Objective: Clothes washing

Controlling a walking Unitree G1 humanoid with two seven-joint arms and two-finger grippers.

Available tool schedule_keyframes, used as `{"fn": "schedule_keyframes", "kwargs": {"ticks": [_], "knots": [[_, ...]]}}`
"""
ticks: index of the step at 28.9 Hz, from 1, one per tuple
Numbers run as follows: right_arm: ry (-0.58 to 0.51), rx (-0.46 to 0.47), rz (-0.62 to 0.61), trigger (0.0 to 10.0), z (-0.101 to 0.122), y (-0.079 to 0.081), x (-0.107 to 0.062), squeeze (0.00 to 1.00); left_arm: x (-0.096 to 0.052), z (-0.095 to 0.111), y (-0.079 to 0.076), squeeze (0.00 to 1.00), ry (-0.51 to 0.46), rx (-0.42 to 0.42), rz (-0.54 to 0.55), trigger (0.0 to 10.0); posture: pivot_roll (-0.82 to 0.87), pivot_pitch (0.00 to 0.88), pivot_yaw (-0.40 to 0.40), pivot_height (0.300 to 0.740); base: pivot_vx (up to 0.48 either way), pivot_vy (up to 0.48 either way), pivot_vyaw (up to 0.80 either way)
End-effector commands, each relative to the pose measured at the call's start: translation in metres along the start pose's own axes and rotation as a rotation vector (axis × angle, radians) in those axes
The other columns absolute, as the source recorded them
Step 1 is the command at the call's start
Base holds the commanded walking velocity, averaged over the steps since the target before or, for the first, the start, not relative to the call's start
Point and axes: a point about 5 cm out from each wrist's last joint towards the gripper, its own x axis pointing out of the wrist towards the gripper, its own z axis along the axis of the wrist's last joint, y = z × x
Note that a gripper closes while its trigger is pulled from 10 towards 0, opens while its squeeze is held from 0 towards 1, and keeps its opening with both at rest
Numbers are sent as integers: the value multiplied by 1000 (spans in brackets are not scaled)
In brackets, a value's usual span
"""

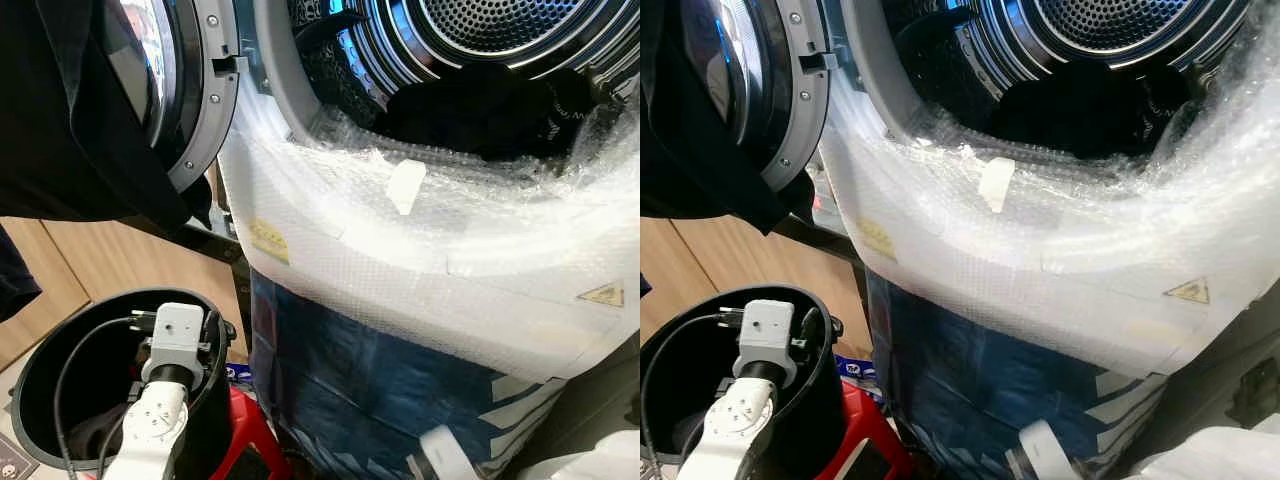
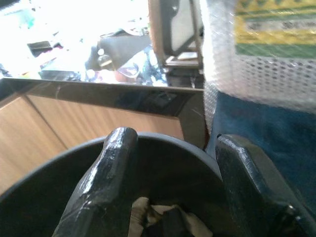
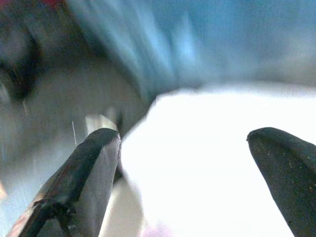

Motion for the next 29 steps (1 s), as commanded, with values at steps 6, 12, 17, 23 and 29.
{"fn": "schedule_keyframes", "kwargs": {"ticks": [6,12,17,23,29], "knots": [[31,80,-27,10000,-14,11,0,1000,-6,-3,40,0,179,-100,145,10000,21,45,14,740,0,0,0],[39,138,-83,10000,-12,8,1,906,-8,-21,83,1000,390,-334,248,10000,47,33,22,740,0,0,0],[13,106,-89,10000,-1,10,1,0,-16,-43,121,1000,531,-316,298,10000,50,21,29,740,0,0,0],[-7,73,-76,10000,5,15,2,0,-18,-58,115,1000,622,-361,189,10000,44,9,33,740,0,0,0],[10,66,-71,10000,-1,21,1,0,-15,-52,112,1000,605,-278,59,10000,48,3,33,740,0,0,0]]}}
